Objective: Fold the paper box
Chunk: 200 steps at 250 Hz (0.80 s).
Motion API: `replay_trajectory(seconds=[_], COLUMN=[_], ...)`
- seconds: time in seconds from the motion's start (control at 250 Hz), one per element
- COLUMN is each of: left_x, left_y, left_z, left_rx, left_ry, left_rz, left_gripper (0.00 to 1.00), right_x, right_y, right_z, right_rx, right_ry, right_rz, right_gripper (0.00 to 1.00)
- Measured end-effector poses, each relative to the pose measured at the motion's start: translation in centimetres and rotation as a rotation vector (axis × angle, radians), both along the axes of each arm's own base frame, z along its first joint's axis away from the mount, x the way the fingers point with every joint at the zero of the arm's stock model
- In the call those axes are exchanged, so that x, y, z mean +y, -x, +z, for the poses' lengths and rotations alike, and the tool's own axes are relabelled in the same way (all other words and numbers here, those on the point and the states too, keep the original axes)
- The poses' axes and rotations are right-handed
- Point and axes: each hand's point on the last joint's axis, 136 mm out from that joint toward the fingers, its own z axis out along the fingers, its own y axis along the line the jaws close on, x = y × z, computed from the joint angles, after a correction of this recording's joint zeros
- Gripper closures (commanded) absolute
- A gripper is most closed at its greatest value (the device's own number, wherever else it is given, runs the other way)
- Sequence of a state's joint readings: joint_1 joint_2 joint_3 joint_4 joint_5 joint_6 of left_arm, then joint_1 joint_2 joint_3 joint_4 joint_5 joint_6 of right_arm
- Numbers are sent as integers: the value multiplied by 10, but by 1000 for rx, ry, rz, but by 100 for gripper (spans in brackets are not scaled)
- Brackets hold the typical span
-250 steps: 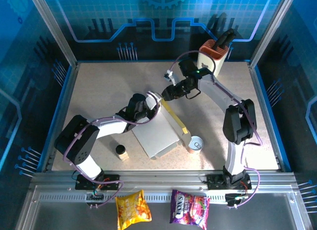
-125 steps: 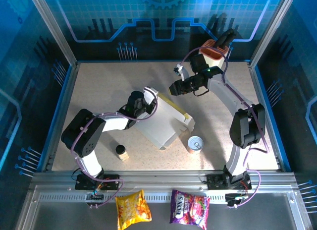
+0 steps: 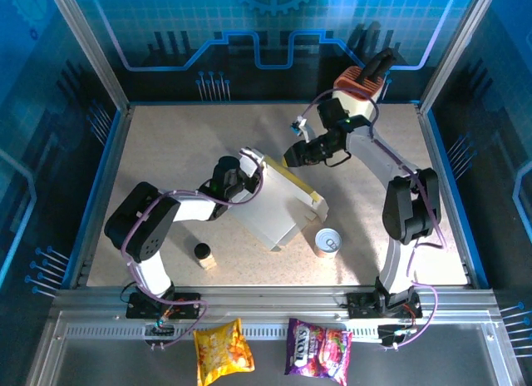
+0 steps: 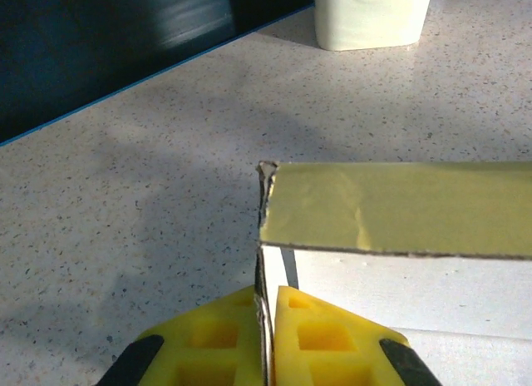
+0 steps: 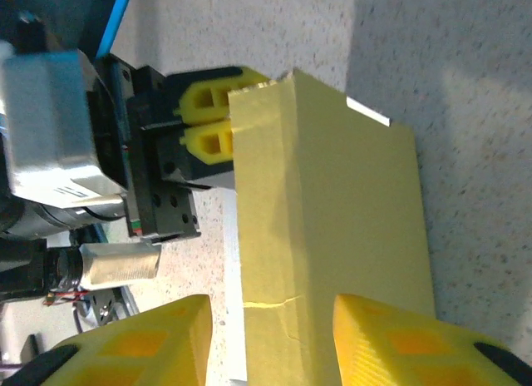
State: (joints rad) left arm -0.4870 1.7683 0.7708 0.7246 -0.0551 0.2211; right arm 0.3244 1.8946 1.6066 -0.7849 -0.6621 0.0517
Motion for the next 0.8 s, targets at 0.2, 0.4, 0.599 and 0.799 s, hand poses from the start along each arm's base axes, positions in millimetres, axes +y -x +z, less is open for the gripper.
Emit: replay_trajectory(seconds=[0.2, 0.4, 0.599, 0.799], left_x=[-1, -7, -9, -2], left_y=[1, 7, 26, 38], left_z=[-1, -5, -15, -11], left_rx=[12, 42, 88, 91], left_ry=[18, 51, 78, 90], left_rz=[2, 0, -3, 4], left_gripper=[89, 85, 76, 51], right_x=[1, 2, 4, 5], right_y=[8, 11, 15, 17], right_z=[-21, -23, -23, -25], right_rx=[66, 77, 73, 64], right_ry=[-2, -14, -30, -37], right_rz=[12, 23, 50, 74], right_gripper=[65, 69, 70, 70])
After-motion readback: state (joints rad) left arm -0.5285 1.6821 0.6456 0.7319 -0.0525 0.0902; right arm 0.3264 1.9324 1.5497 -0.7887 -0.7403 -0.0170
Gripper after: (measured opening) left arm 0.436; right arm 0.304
